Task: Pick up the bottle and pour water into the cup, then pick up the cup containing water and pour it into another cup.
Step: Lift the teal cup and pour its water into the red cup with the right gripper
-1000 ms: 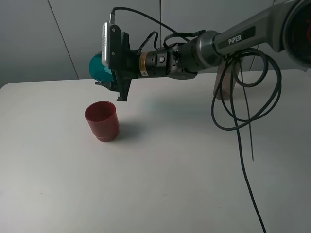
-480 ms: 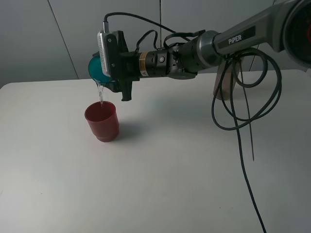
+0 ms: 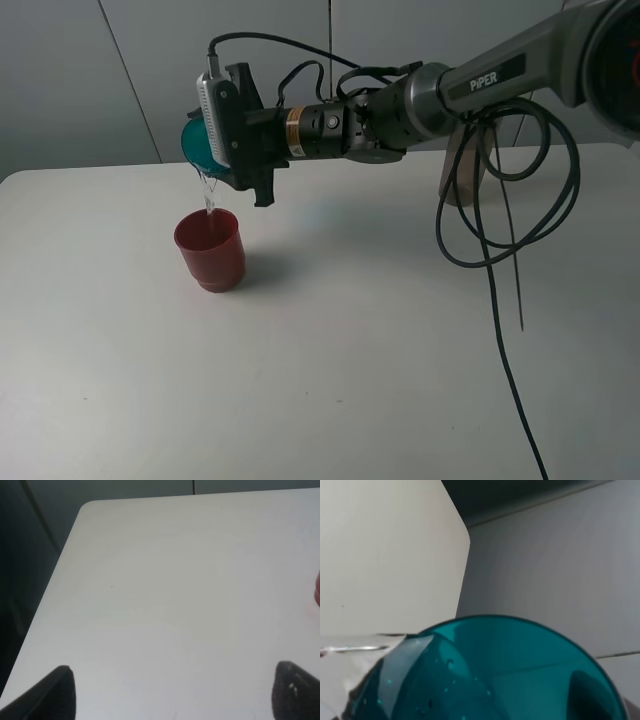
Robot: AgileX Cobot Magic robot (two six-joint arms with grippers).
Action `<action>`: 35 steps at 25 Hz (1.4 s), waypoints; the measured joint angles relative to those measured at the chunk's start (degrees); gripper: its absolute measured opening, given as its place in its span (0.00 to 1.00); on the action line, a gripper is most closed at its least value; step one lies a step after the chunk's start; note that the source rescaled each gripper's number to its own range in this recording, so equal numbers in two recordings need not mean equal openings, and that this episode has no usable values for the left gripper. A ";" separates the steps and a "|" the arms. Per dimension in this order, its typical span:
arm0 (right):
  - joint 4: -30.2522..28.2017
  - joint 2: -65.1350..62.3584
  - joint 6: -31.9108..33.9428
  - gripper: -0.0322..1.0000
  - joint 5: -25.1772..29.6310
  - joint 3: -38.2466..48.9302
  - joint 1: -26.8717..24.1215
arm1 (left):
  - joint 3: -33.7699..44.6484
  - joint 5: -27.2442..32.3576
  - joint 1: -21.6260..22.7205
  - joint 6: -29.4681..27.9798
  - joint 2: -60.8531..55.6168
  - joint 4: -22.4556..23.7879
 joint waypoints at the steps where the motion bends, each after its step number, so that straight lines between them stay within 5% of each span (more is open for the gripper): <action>1: 0.00 0.00 -1.09 0.11 0.00 0.00 0.00 | 0.00 0.00 0.00 0.00 0.00 0.00; 35: 2.52 0.00 -29.44 0.11 -5.44 0.00 0.33 | 0.00 0.00 0.00 0.00 0.00 0.00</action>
